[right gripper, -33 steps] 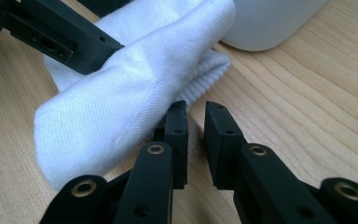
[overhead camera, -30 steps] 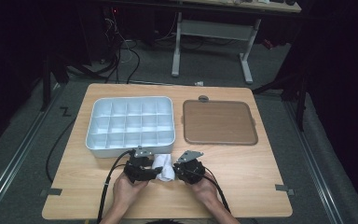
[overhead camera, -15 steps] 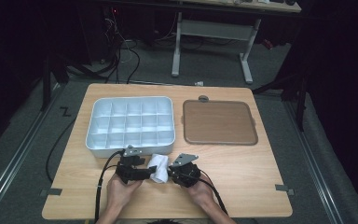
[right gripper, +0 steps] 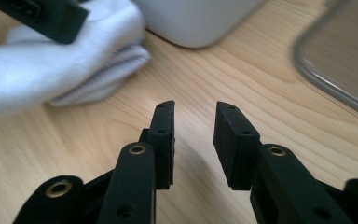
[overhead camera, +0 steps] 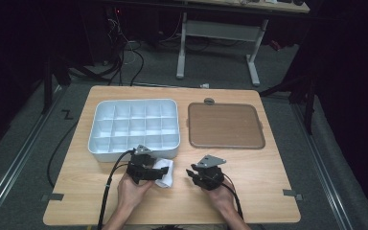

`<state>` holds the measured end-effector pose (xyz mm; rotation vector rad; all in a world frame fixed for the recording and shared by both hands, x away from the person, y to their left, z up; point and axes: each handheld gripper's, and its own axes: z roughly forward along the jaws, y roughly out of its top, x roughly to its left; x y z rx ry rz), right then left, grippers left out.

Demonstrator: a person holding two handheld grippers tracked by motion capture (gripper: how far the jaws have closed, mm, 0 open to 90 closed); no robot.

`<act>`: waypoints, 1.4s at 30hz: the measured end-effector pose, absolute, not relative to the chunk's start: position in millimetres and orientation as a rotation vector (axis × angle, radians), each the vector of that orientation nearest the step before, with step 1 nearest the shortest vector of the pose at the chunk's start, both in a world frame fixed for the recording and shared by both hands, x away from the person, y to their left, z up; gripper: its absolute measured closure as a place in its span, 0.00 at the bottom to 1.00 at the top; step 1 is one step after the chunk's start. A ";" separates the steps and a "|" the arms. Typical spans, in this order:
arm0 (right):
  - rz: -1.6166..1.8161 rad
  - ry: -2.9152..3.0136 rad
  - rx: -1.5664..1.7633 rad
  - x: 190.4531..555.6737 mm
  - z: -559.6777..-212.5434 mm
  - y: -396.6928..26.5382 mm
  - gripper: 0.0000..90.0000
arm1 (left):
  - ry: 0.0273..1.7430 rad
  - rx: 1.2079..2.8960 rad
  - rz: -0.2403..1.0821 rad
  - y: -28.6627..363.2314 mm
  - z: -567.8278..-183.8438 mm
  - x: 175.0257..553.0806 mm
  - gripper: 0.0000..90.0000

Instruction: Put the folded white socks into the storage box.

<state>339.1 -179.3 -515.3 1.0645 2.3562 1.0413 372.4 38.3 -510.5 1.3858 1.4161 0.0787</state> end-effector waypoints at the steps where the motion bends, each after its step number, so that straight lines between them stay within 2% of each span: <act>1: 1.032 2.344 1.076 338.9 -515.1 -185.5 0.76 | 1.428 1.385 0.073 37.4 -512.9 373.5 0.32; 7: 0.998 2.254 1.189 336.6 -517.5 -227.7 0.73 | 1.447 1.383 0.037 33.5 -526.0 375.2 0.33; 17: 0.889 2.140 1.314 329.0 -527.7 -275.2 0.71 | 1.421 1.378 0.035 33.2 -525.4 371.3 0.47; 34: 0.902 2.100 1.375 327.9 -531.1 -284.0 0.66 | 1.408 1.388 -0.003 40.5 -517.9 365.8 0.71; 42: 0.898 2.091 1.387 326.5 -531.1 -284.1 0.64 | 1.377 1.416 -0.007 39.5 -512.3 361.7 0.75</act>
